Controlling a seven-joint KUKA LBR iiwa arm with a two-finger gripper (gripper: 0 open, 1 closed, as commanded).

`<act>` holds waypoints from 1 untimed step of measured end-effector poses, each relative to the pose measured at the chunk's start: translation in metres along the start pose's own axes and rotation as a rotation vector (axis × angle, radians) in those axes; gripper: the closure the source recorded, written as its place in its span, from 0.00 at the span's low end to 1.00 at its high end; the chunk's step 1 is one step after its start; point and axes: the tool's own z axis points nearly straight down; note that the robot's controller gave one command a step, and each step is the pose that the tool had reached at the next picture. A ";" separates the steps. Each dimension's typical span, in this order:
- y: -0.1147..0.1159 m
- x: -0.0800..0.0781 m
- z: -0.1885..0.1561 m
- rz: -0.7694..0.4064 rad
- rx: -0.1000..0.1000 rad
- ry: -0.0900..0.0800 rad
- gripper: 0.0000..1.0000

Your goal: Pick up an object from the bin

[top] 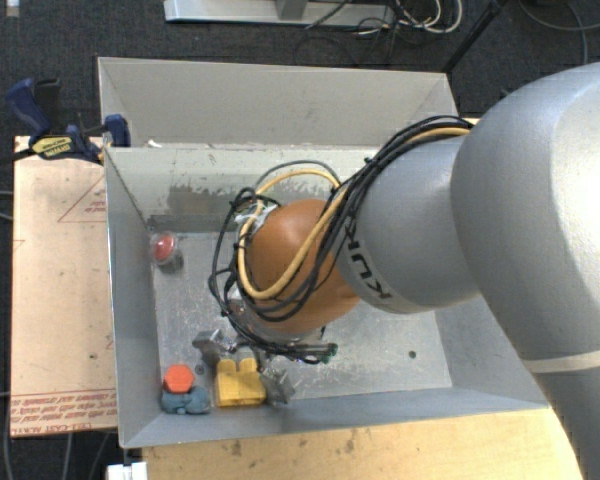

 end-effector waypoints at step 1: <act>0.001 0.002 0.001 0.003 -0.004 0.006 1.00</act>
Offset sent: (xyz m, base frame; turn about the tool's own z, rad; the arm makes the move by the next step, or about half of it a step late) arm 0.0000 0.0000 0.0000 0.0000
